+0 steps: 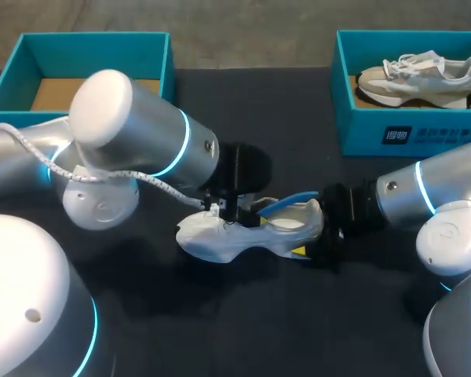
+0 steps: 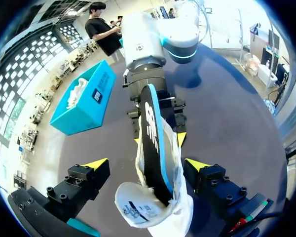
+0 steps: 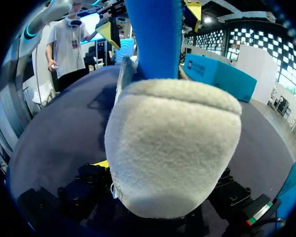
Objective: Take the shoe out of the shoebox, open the shoe tongue, remove and reinsert the insole, then place the shoe into the shoebox
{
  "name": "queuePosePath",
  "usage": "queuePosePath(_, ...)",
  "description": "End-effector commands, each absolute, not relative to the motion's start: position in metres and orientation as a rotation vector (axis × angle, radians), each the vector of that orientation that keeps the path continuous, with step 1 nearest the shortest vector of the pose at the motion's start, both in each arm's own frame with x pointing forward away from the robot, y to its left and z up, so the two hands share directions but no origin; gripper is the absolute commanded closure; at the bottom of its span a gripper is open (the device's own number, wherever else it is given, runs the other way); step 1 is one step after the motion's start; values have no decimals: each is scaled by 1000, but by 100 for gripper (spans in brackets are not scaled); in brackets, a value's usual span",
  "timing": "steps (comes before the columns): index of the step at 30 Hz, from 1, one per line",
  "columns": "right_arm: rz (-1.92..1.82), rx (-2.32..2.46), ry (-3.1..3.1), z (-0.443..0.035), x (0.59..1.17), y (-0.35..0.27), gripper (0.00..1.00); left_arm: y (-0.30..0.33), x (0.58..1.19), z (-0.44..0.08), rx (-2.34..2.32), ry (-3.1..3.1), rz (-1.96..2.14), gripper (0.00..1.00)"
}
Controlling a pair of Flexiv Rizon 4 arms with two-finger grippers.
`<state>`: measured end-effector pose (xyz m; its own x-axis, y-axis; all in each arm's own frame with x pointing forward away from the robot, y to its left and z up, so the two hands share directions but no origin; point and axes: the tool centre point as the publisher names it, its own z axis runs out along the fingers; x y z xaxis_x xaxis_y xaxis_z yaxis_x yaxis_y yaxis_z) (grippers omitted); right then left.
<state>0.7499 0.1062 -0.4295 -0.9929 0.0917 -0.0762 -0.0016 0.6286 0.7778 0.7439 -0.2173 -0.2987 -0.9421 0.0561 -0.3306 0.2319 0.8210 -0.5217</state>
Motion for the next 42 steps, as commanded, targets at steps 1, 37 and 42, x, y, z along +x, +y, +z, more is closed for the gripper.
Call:
queuePosePath(1, 1301, 78, 2738, -431, 749, 107, 100, -229, 747, -309, 219, 2703, -854, 0)
queuePosePath(37, 1301, 78, 2738, -431, 749, 107, 100, -237, 746, -274, 287, 2702, -1202, 100)
queuePosePath(42, 1301, 78, 2738, -431, 749, 107, 100, -242, 744, -261, 348, 2689, -1274, 100)
